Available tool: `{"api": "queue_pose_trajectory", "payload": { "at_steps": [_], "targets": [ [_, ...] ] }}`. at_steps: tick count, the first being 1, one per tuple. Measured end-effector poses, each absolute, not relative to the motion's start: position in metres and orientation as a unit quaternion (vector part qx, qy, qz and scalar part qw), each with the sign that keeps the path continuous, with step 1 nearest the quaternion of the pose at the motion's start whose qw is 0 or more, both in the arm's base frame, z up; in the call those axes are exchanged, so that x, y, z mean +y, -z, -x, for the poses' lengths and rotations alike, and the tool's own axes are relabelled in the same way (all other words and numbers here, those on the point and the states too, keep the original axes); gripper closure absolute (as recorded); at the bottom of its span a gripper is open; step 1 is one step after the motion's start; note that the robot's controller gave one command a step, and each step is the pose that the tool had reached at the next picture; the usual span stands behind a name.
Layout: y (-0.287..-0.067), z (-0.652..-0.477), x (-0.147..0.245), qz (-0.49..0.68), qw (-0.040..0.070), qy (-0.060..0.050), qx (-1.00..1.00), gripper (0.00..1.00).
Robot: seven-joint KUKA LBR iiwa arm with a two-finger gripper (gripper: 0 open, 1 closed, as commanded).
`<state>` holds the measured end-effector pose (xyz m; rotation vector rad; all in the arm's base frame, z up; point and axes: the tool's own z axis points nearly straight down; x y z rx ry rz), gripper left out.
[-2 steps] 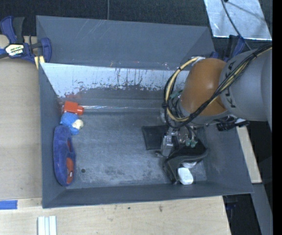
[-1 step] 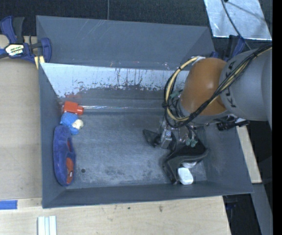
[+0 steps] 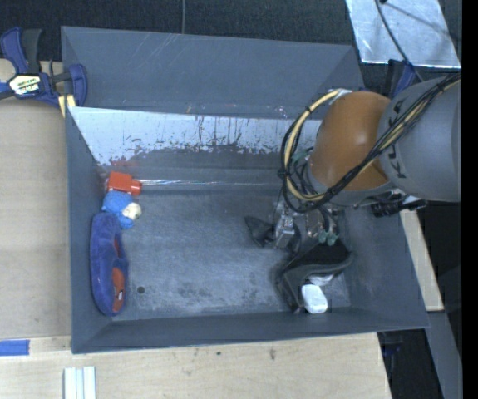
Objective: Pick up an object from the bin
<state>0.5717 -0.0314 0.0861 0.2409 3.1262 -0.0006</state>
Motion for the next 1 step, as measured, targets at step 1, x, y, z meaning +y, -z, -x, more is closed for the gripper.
{"api": "queue_pose_trajectory", "payload": {
  "at_steps": [1],
  "targets": [
    [-0.1541, -0.5741, -0.0321, -0.076, 0.006, 0.0, 0.997, 1.0]
  ]
}}
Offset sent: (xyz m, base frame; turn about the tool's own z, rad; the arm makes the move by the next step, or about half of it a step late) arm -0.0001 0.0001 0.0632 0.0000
